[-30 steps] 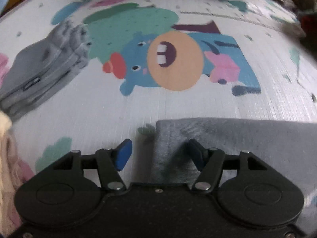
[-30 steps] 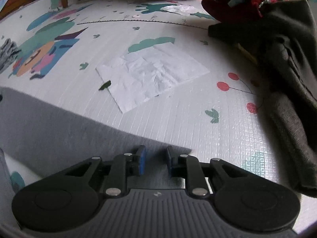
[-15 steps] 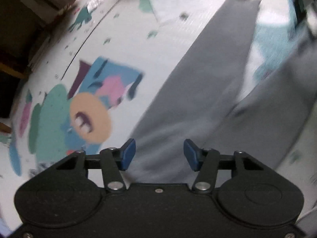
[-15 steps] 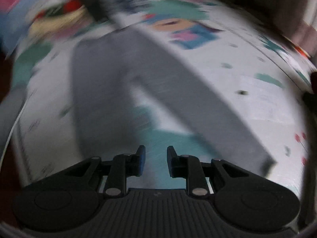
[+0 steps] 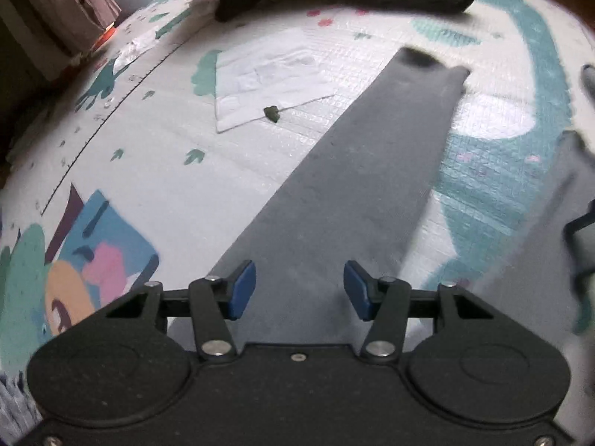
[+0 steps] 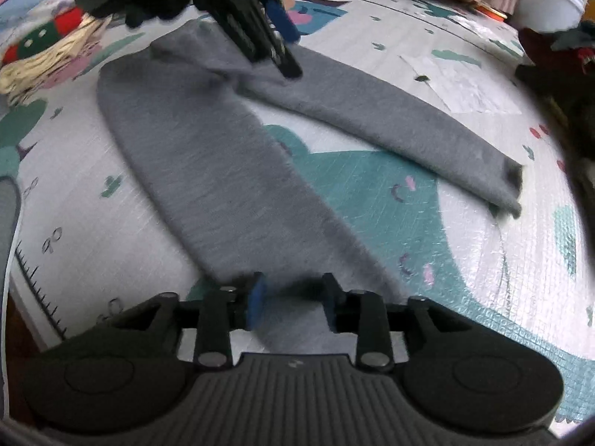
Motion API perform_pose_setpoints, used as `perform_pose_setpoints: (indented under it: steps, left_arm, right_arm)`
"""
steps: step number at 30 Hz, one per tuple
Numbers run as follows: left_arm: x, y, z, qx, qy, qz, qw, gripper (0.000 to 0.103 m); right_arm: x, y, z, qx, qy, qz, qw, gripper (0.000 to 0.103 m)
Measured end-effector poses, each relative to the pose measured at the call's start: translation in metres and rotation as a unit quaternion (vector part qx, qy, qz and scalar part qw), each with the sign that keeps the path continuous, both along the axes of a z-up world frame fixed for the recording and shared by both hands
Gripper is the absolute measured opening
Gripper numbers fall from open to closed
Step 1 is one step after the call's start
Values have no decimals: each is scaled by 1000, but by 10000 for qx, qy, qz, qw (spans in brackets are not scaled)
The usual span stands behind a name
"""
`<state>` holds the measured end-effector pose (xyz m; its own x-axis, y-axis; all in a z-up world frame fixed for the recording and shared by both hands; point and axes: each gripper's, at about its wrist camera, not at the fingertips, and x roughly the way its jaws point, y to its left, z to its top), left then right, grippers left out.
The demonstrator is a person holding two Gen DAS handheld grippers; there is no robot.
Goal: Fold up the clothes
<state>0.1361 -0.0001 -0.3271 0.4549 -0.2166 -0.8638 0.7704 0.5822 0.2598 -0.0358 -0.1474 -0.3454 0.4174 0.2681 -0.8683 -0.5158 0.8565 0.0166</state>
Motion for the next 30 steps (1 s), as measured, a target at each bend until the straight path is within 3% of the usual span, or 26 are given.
perform_pose_setpoints:
  steps: [2,4,7,10,12,19,22,25,28,30]
  left_arm:
    - [16,-3,-10,14,35,334,9994,80]
    - [41,8,-11,-281,382,743,9961,85]
    - [56,12,-11,-345,327,820,9955,83]
    - [70,23,-1,-631,597,993,9913,67]
    - [61,42,7,-710,611,955,9910,67]
    - [17,114,31,-912,554,735,9916,66]
    - [-1,144,42,-999,529,640,9915,59]
    - [-29,170,49,-1000,501,449,9927,58]
    - [-86,178,44,-518,206,-301,9980,58]
    - [-116,184,38,-110,-26,-761,9970,58]
  right_arm:
    - [15,-8,-2,48,20,-106,9999,35]
    - [29,-14,-2,30,9,-122,9999,34]
    - [46,-17,-2,-181,-73,76,9998,35]
    - [60,-21,4,-174,-9,67,9998,35]
    - [69,-27,12,-1,-23,56,10000,36]
    - [122,-44,32,-230,-273,302,9989,37]
    - [115,-35,41,-281,-440,821,9953,37]
    - [76,-12,41,-365,-655,1580,9846,37]
    - [25,9,24,-785,-878,2471,9618,38]
    - [0,12,14,-1051,-984,2698,9521,38]
